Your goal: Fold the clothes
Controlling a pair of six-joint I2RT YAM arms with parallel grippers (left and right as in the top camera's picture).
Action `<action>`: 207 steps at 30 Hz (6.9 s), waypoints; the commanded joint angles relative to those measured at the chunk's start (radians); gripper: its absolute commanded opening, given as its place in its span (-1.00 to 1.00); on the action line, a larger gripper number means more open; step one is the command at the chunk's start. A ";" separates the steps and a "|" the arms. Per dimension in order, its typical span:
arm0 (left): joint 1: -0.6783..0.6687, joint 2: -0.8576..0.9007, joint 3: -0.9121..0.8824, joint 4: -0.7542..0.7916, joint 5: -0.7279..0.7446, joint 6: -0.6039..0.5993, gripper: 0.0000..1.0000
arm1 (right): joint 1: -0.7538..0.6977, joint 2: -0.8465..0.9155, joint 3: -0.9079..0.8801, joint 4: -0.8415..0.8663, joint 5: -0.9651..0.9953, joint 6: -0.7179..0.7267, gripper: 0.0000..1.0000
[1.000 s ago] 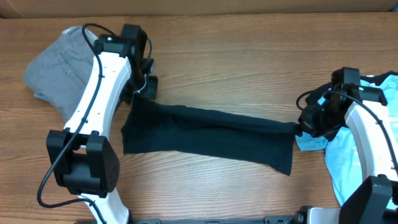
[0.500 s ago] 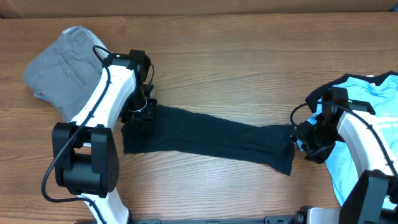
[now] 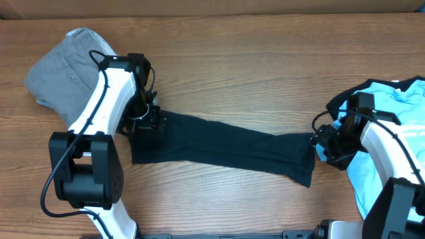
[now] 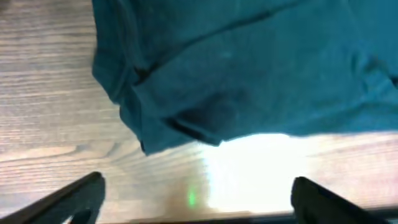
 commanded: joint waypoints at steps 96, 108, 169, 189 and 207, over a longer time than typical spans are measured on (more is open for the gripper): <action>0.064 -0.375 -0.526 0.578 0.118 -0.133 0.99 | 0.578 -0.117 0.104 0.215 -0.161 0.150 -0.19; 0.061 -0.155 -0.561 0.707 0.198 -0.093 0.80 | 0.578 -0.249 0.104 0.200 -0.160 0.150 -0.18; -0.542 -0.024 0.005 0.147 0.074 -0.317 0.36 | 0.427 -0.327 0.104 0.133 -0.130 0.148 -0.14; -0.167 -0.028 -0.082 0.267 0.228 -0.107 1.00 | 0.485 -0.326 0.103 0.121 -0.194 0.067 -0.15; -0.141 -0.022 -0.431 0.599 0.494 -0.024 -0.28 | 0.485 -0.326 0.103 0.127 -0.194 0.068 -0.14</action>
